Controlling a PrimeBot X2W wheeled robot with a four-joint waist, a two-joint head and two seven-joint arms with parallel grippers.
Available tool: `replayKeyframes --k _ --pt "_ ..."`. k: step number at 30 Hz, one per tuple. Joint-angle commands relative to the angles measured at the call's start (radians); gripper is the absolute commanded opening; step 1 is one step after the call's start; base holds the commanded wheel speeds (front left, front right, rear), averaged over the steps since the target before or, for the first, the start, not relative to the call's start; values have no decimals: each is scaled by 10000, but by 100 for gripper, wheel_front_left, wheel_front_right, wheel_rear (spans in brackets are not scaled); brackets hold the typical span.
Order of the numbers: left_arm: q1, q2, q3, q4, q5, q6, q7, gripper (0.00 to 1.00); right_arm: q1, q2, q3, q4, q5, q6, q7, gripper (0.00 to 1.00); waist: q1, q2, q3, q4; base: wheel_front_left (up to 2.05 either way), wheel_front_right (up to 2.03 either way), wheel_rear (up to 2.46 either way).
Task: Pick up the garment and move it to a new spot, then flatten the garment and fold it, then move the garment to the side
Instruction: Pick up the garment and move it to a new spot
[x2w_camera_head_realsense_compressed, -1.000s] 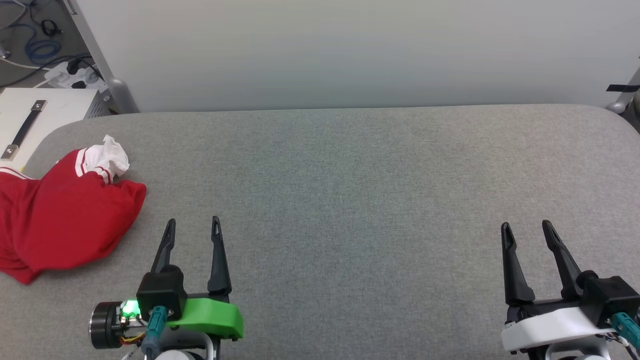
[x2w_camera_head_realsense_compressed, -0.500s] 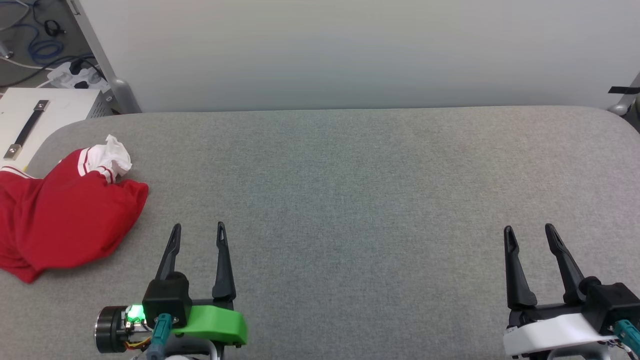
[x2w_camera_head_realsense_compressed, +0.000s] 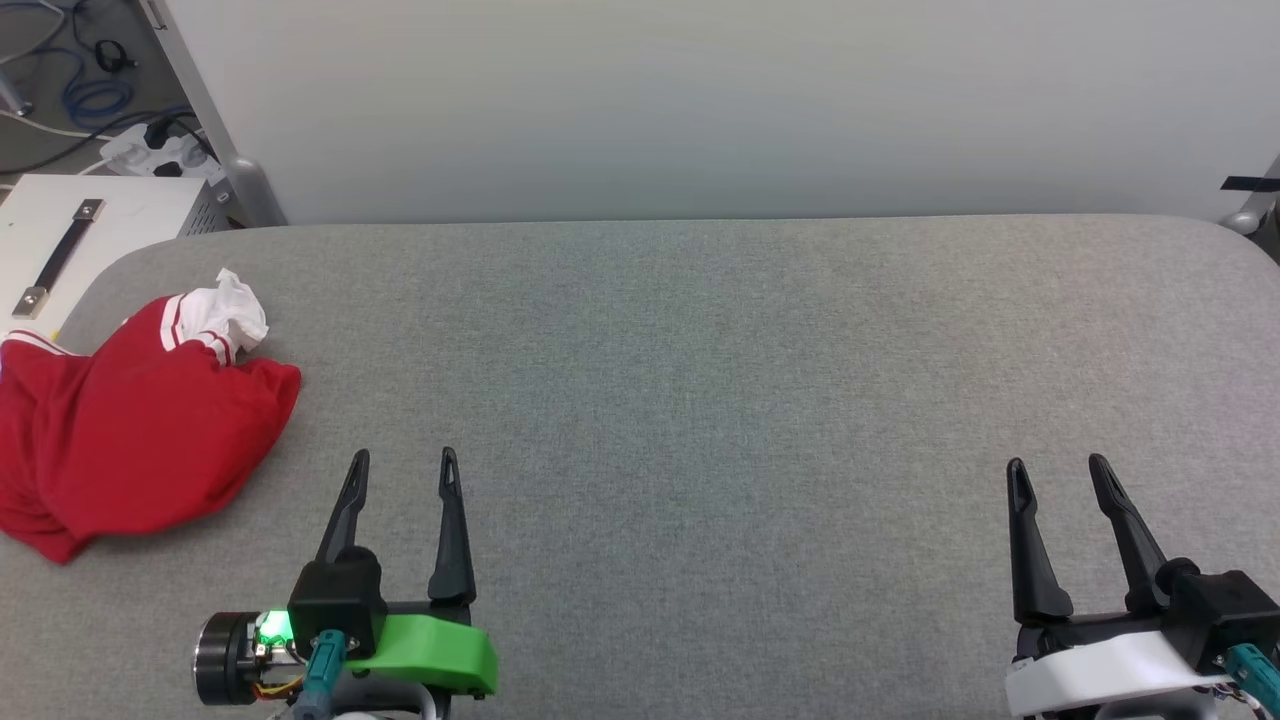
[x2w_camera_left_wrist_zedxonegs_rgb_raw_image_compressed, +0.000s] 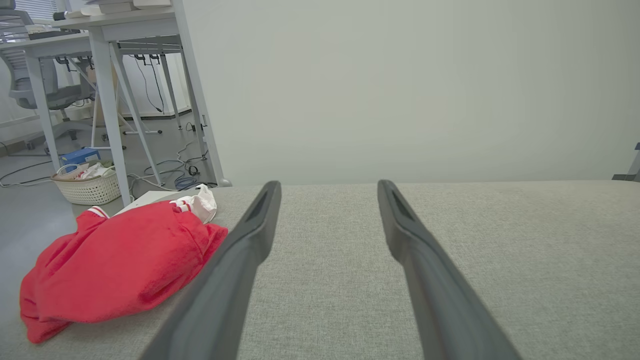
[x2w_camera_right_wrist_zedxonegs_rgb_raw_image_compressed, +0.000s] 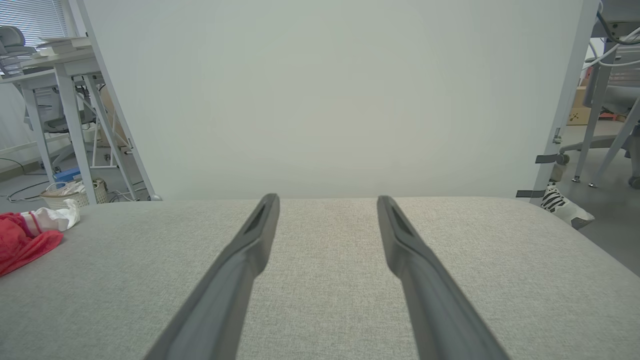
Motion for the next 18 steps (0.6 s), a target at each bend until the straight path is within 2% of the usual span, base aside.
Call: replayKeyframes --k 1,13,18 --pt "87 -47 -7 51 -38 -13 -59 100 95 19 2 30 -43 -7 -93 100 0 0 1 5 0 0 0" --pt "79 -47 2 133 0 -5 -59 100 107 19 49 16 -32 -7 -93 100 0 0 38 92 0 0 0" --pt "-12 -47 4 174 9 1 -59 100 94 19 78 -3 -56 -7 -93 100 0 0 106 344 0 0 0"
